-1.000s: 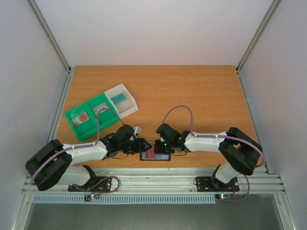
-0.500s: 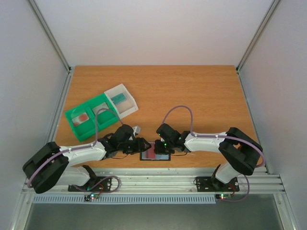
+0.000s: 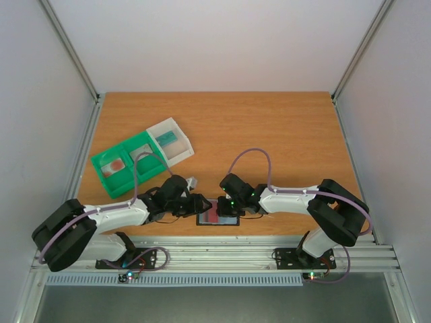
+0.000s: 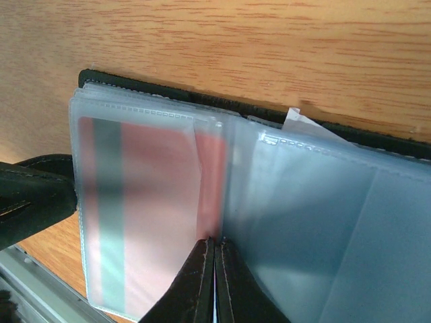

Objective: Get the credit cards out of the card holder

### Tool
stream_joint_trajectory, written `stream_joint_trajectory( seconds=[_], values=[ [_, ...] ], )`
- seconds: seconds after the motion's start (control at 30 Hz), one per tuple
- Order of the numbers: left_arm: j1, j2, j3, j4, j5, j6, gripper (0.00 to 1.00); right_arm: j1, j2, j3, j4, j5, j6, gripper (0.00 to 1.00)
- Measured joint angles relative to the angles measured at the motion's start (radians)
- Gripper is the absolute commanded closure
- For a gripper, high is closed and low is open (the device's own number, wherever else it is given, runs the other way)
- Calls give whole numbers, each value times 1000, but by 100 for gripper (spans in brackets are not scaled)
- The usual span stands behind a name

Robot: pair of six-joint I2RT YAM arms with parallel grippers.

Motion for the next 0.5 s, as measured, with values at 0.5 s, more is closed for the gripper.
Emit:
stream_joint_trajectory(
  seconds=[0.5],
  values=[
    [0,24,2,26,30,0,48,2,-2,-5,8,2,2,96]
  ],
)
